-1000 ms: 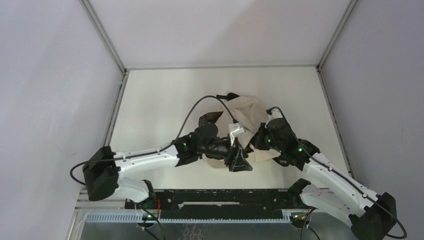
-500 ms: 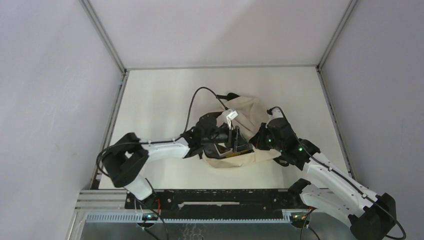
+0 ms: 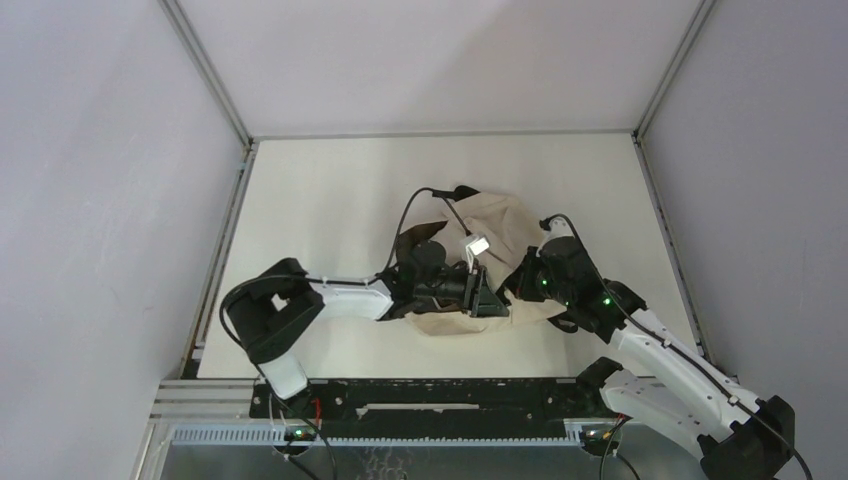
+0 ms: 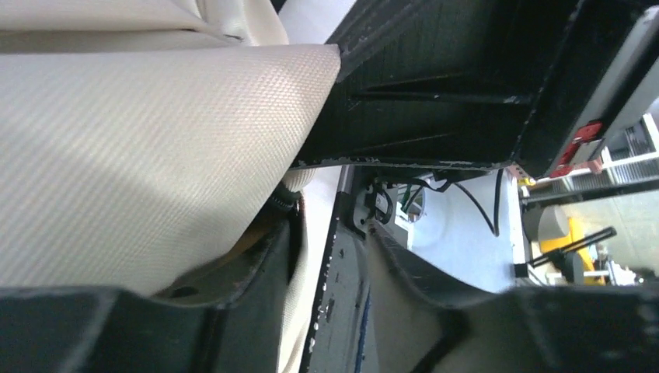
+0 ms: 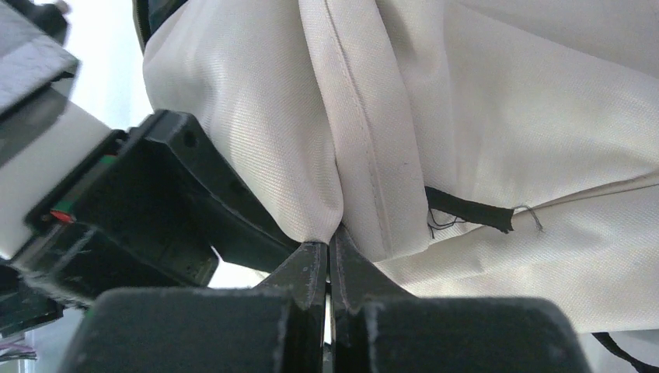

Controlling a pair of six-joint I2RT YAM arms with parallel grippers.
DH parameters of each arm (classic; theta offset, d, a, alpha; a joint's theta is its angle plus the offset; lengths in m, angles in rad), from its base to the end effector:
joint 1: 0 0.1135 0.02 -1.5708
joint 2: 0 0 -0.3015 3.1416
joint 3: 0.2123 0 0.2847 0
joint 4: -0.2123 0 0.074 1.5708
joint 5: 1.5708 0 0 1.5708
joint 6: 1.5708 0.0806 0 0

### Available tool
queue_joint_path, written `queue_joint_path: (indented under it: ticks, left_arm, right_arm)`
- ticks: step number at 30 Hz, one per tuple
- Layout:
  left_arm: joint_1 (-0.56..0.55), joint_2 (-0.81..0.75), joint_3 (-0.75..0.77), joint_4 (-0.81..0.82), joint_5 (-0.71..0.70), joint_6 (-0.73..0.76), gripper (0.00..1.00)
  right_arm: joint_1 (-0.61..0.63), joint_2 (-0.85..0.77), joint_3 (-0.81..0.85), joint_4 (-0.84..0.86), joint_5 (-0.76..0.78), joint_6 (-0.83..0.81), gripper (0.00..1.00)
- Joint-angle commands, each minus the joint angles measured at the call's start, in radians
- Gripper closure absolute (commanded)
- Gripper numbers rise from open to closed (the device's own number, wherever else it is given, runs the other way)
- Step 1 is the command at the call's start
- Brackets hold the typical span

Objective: Pack the student bag
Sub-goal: Zip the student bag at the center of the board.

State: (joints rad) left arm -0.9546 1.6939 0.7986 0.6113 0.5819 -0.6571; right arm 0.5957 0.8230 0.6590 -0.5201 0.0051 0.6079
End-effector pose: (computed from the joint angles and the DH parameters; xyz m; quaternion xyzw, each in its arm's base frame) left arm 0.2028 -0.3631 0.1934 0.2838 0.7325 -0.5735 0.2324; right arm 0.1816 0.1226 0.2506 0.0066 0.9033 0.2410 0.3549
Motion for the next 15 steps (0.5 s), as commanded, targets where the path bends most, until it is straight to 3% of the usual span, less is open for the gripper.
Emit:
queue_joint_path:
  ticks: [1,5,9,13,15]
  left_arm:
    - [-0.009,0.07,0.036,0.153,0.056,-0.086,0.61]
    - [-0.009,0.106,0.038,0.22,0.051,-0.14,0.67]
    - [-0.008,0.111,0.04,0.224,0.053,-0.159,0.82]
    - [-0.005,0.045,-0.023,0.229,0.061,-0.173,0.82]
    - [-0.004,0.012,-0.082,0.318,0.077,-0.221,0.82]
  right_arm:
    - [-0.008,-0.006,0.039,0.05,-0.014,0.014,1.0]
    - [-0.008,-0.005,0.038,0.038,-0.009,0.014,1.0]
    - [-0.008,-0.015,0.038,0.011,0.016,0.014,1.0]
    - [-0.01,-0.026,0.039,-0.039,0.082,0.014,1.0]
    - [-0.01,-0.023,0.037,-0.077,0.119,0.018,1.0]
